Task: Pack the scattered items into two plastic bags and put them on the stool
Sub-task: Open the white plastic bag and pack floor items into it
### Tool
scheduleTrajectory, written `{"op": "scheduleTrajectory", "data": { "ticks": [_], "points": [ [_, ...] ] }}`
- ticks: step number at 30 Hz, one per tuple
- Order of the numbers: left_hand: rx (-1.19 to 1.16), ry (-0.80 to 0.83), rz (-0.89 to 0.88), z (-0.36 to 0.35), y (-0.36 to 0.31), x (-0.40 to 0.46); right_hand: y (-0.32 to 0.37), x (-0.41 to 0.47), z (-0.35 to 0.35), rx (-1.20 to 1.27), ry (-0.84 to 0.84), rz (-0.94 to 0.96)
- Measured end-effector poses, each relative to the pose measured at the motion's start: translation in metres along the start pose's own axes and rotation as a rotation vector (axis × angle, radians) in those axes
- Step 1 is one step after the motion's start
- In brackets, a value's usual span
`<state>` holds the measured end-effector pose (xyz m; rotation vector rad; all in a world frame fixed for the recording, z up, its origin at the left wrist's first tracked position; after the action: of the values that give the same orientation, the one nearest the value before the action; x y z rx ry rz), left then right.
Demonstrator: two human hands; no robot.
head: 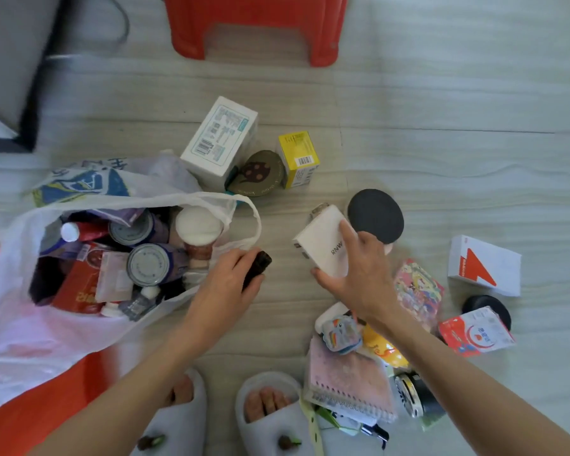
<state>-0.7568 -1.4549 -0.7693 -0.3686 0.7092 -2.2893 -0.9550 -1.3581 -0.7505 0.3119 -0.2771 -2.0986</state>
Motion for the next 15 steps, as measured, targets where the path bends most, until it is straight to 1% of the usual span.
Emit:
{"op": "scheduleTrajectory", "data": {
  "ticks": [3,7,9,11,13,15],
  "points": [
    [-0.023,-0.088,0.16,0.03,0.012,-0.033,0.043,-0.02,-0.002,0.058,0.053,0.108],
    [-0.043,-0.188,0.363,0.071,0.029,-0.076,0.103,-0.042,-0.008,0.081,0.179,0.27],
    [-0.039,-0.227,0.45,0.089,0.04,-0.087,0.134,-0.042,-0.012,0.104,0.258,0.312],
    [-0.004,-0.224,0.513,0.101,0.056,-0.09,0.163,-0.035,-0.017,0.096,0.328,0.328],
    [0.022,-0.195,0.58,0.107,0.077,-0.089,0.191,-0.022,-0.021,0.052,0.334,0.348],
    [0.01,-0.176,0.626,0.11,0.092,-0.086,0.218,-0.004,-0.023,-0.043,0.312,0.385]
  ]
}}
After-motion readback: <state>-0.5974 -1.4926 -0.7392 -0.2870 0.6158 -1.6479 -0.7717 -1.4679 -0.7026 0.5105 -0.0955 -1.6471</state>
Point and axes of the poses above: each hand's wrist, its own x-axis towards the middle knuckle, its own z-axis out of the back of the hand, y = z × x, the point moved 3 cm from there along x, towards the middle knuckle, and after that the axes turned 3 degrees about -y, right-handed, at the moved point
